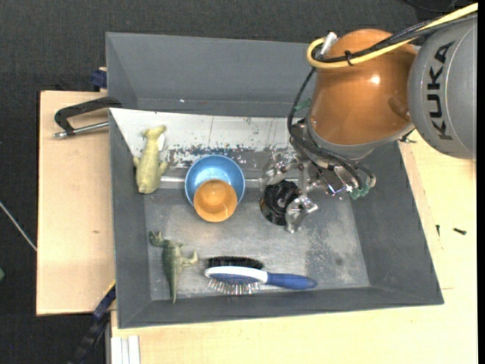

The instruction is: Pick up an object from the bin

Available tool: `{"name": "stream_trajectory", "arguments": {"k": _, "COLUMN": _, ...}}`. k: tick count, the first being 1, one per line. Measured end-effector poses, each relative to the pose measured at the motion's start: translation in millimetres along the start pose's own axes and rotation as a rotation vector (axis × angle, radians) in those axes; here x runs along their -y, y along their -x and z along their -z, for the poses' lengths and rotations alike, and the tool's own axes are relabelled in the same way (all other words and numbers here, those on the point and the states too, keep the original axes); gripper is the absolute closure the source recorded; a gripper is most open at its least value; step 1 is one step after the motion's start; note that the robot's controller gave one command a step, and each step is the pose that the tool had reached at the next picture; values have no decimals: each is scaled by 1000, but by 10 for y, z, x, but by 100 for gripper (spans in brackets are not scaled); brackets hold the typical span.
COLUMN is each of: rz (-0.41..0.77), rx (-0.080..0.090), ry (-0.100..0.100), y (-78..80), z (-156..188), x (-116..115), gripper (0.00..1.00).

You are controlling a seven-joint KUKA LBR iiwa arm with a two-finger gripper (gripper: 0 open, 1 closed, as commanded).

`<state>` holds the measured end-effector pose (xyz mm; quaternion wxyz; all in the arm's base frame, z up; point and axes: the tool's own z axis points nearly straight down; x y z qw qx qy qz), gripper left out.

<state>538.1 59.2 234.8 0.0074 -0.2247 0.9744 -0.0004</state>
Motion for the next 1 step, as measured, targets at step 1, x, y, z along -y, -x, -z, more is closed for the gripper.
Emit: {"name": "stream_trajectory", "arguments": {"k": 1, "rz": 357, "rx": -6, "ry": 6, "y": 222, "z": -14, "x": -465, "gripper": 100}}
